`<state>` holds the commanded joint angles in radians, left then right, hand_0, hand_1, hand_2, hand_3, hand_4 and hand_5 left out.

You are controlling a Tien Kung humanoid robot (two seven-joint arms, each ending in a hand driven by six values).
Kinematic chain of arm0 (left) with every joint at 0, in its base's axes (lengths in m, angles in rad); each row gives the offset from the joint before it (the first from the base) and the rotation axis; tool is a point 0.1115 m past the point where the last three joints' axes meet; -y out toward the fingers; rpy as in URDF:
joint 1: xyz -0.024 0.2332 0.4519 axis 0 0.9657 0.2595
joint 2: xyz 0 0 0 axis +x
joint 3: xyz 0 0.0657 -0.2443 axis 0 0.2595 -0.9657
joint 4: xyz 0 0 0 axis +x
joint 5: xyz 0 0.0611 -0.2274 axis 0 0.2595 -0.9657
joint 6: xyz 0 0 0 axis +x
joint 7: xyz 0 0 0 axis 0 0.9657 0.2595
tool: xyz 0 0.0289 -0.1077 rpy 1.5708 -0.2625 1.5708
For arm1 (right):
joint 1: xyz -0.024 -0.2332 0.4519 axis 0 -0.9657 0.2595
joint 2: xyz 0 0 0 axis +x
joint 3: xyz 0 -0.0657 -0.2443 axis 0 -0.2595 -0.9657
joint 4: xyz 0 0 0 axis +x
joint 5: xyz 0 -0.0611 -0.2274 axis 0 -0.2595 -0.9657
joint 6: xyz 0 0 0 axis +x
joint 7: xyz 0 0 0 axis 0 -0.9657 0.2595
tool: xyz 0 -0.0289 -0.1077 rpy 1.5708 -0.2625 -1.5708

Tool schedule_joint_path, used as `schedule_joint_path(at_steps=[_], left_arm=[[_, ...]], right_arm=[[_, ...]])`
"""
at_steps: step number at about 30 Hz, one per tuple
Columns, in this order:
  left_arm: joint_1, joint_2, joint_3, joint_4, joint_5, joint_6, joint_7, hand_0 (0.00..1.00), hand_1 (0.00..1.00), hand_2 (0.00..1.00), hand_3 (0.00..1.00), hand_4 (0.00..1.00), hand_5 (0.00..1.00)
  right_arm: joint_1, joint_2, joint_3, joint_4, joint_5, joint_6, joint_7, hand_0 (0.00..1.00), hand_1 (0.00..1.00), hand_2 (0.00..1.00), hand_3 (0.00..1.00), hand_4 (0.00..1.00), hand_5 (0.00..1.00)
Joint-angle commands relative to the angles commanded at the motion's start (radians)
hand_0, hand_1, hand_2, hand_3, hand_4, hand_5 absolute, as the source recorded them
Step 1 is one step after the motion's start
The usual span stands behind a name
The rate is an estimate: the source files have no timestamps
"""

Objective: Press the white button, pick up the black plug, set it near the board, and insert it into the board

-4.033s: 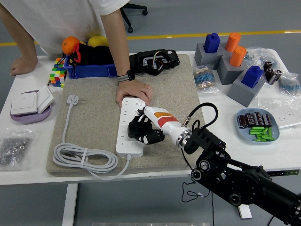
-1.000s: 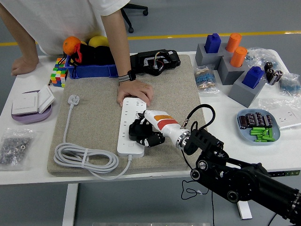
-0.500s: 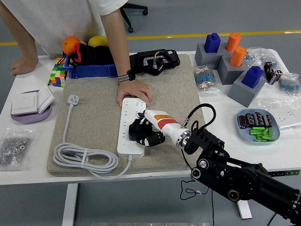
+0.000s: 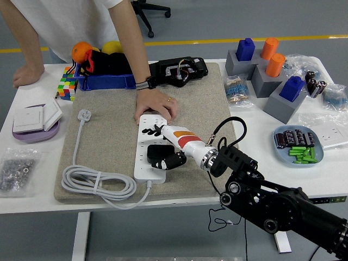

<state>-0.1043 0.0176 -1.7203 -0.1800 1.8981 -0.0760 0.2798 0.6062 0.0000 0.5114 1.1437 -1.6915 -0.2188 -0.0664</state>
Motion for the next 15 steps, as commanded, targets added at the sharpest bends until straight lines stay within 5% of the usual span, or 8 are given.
schedule_joint_path(at_steps=[6,8,13,14,15], left_arm=[[-0.002,0.000,0.001,0.000,-0.004,0.001,0.000,0.624,0.628,0.635,0.689,0.549,0.394],[-0.003,0.000,0.003,0.000,-0.009,0.002,-0.001,0.624,0.627,0.635,0.689,0.549,0.394],[-0.004,-0.001,0.004,0.000,-0.015,0.003,-0.001,0.624,0.627,0.635,0.689,0.549,0.394],[-0.004,-0.002,0.004,0.000,-0.015,0.003,-0.001,0.625,0.627,0.635,0.690,0.549,0.395],[-0.004,-0.002,0.004,0.000,-0.016,0.003,-0.002,0.625,0.627,0.635,0.690,0.549,0.395]], right_arm=[[-0.007,0.000,0.028,0.048,-0.014,0.028,-0.016,0.696,0.781,0.790,0.836,0.998,0.095],[-0.016,-0.004,0.059,0.095,-0.027,0.043,-0.028,0.788,0.821,0.818,0.858,0.998,0.118],[-0.048,-0.039,0.151,0.217,-0.043,0.068,-0.041,0.788,0.821,0.818,0.858,0.998,0.118],[-0.057,-0.049,0.171,0.239,-0.046,0.070,-0.044,0.901,0.869,0.838,0.863,0.998,0.334],[-0.068,-0.061,0.198,0.266,-0.050,0.073,-0.044,0.901,0.869,0.838,0.863,0.998,0.334]])
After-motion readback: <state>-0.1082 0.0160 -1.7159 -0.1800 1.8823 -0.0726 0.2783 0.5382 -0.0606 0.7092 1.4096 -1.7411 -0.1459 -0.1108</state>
